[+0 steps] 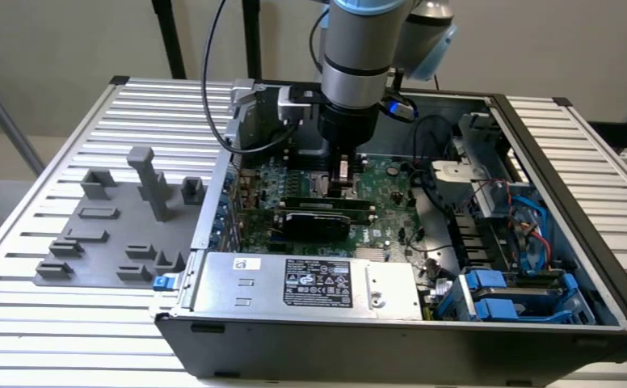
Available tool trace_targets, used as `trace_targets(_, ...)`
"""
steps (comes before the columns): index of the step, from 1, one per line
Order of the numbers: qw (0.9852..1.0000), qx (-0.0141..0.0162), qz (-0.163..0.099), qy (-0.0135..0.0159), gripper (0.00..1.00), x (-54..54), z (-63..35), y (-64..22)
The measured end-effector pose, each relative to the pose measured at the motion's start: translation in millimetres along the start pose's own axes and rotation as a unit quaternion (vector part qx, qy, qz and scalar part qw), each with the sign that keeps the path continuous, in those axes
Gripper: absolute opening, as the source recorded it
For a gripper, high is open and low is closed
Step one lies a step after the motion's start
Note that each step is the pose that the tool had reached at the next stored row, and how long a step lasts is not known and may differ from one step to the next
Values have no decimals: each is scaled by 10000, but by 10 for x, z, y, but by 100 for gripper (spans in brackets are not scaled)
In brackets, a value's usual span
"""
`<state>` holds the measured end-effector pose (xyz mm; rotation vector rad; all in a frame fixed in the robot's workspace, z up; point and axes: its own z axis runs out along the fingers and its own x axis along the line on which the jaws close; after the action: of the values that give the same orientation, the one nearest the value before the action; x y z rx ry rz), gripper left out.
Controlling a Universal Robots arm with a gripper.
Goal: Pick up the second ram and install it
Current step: 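Insert the second ram into the second slot, then press down the second ram until it locks into place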
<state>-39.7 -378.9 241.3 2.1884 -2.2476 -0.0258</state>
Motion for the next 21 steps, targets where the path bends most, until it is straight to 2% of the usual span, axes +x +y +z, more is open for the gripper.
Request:
trace_targets(11,10000,0,0,0,11,0,1,3)
trace_targets(21,10000,1,2,-1,11,-31,102,20)
